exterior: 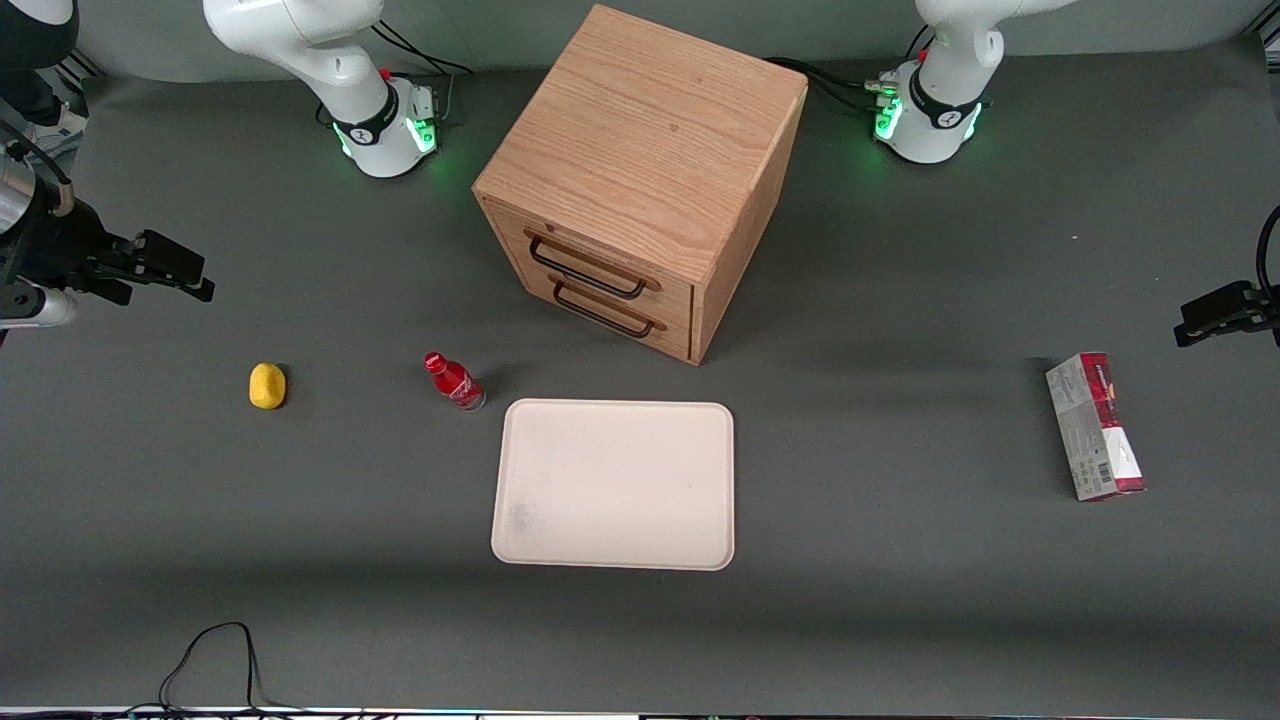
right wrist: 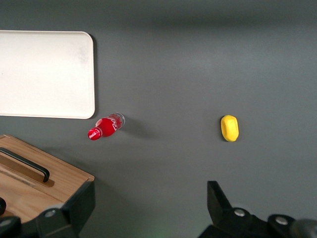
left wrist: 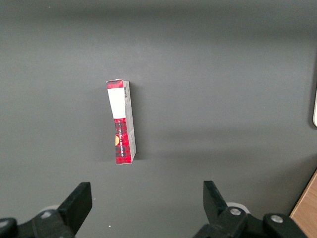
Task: Place coke bottle on tray
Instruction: 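Move the right gripper down over the red Coca-Cola bottle, then close the right gripper around the red bottle's body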
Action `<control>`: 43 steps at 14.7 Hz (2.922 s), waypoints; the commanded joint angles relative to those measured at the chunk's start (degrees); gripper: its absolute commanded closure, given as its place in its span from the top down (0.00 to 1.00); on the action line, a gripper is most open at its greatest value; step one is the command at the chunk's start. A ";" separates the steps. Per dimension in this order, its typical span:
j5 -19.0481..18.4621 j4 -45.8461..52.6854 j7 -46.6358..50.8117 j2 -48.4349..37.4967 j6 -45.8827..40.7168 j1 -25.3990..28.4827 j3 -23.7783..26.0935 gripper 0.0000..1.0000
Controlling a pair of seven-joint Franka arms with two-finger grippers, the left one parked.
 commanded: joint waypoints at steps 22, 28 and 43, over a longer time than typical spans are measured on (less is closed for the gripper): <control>-0.07 -33.44 11.60 -0.16 39.20 1.15 15.28 1.00; -0.68 -38.47 15.30 4.32 50.83 1.06 17.75 1.00; -4.20 -40.32 15.91 9.16 54.97 0.45 17.66 0.67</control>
